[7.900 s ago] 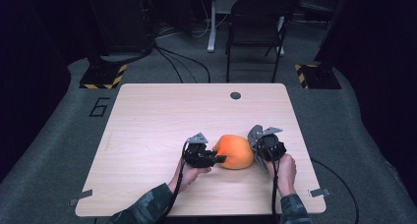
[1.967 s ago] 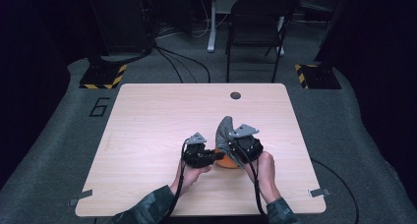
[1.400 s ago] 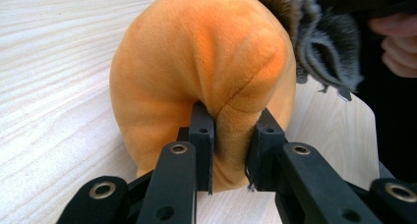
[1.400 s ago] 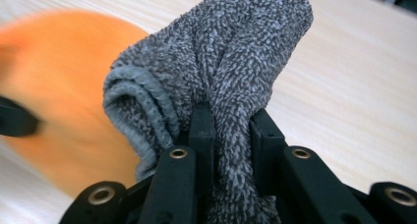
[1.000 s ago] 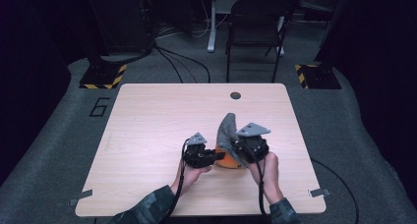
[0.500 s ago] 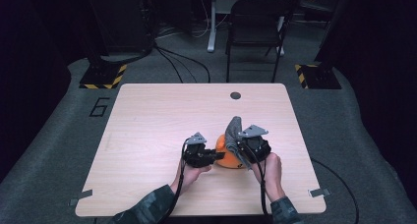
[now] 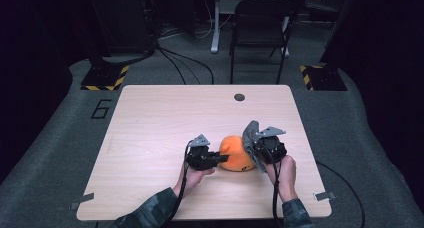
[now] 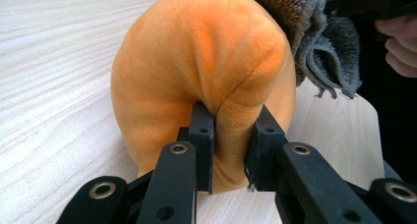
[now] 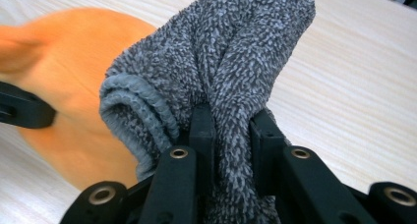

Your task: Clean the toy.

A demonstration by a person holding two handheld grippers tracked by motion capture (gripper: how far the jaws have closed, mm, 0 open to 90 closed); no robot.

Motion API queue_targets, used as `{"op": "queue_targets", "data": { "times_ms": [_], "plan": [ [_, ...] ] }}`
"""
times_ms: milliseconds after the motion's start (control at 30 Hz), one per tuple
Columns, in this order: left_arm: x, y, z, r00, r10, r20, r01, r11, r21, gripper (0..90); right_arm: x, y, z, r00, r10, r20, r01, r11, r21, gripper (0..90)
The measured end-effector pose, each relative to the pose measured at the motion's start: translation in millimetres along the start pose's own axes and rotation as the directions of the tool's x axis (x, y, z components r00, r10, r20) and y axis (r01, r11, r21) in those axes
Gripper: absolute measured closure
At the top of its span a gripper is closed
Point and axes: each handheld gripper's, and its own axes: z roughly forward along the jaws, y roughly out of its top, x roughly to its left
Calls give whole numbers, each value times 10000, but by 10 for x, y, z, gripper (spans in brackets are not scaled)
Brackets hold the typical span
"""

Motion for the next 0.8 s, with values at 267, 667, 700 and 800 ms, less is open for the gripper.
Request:
{"op": "queue_targets", "data": {
  "times_ms": [267, 667, 700, 800],
  "plan": [
    [-1, -3, 1, 10000, -6, -6, 6, 10000, -20, 759, -174, -132, 142, 9987, 428, 293, -445, 9970, 628, 759],
    [7, -13, 1, 10000, -31, 42, 31, 10000, -51, 760, -237, -291, 450, 9960, 701, 557, -793, 9795, 1854, 763],
    [14, -11, 1, 10000, -32, 55, 32, 10000, -52, 760, -246, -304, 490, 9968, 544, 578, -644, 9798, 1894, 765],
    [23, -10, -1, 9999, -102, 73, 103, 9999, -87, 761, -238, -310, 538, 9965, 632, 544, -734, 9745, 2120, 766]
  ]
}}
